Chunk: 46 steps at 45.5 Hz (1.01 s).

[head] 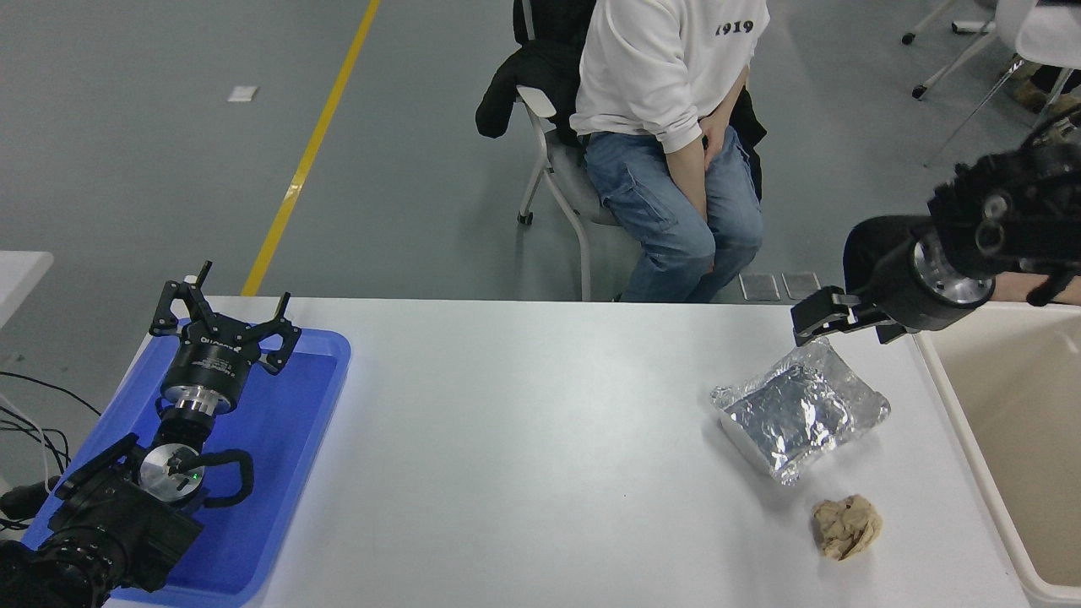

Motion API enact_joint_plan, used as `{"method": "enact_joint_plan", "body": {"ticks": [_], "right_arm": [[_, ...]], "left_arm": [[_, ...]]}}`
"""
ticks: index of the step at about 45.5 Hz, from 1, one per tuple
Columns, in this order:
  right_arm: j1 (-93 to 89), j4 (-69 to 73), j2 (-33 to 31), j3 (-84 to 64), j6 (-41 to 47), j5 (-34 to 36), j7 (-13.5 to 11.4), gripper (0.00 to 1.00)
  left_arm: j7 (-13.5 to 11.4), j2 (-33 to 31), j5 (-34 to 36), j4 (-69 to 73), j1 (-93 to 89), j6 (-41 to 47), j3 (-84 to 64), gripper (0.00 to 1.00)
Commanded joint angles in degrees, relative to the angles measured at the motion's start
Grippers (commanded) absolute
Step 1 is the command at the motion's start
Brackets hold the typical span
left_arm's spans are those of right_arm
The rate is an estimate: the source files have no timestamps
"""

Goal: Pick up paper cup place in dustbin

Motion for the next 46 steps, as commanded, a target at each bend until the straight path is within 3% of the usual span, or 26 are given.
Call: {"method": "enact_joint_plan", "body": {"ticks": [1,7,14,34,46], "right_arm": [[7.5,1.9,8.7,-2.7,4.2,5.4,-0.2,1.00],[12.3,3.0,12.2,-6.0,5.8,10.8,-0.2,1.00],[19.5,11.2,11.7,-8.2,8.8,11.4,-0.1,1.00],[26.8,18.7,3.8,-12.3,10.1,11.9,-0.1,1.00],[28.1,19.2,3.1,-13.6,10.1,11.9,-0.1,1.00]], "left_arm": [[-0.2,0.1,0.0,0.2,0.1,0.0,0.0,1.00],[-0.2,0.1,0.0,0.2,0.1,0.0,0.0,1.00],[-0.2,0.2,0.0,0.2,0.1,0.0,0.0,1.00],[-0.2,0.2,0.0,0.2,0.1,0.0,0.0,1.00],[-0.2,0.2,0.0,0.2,0.1,0.0,0.0,1.00]]}}
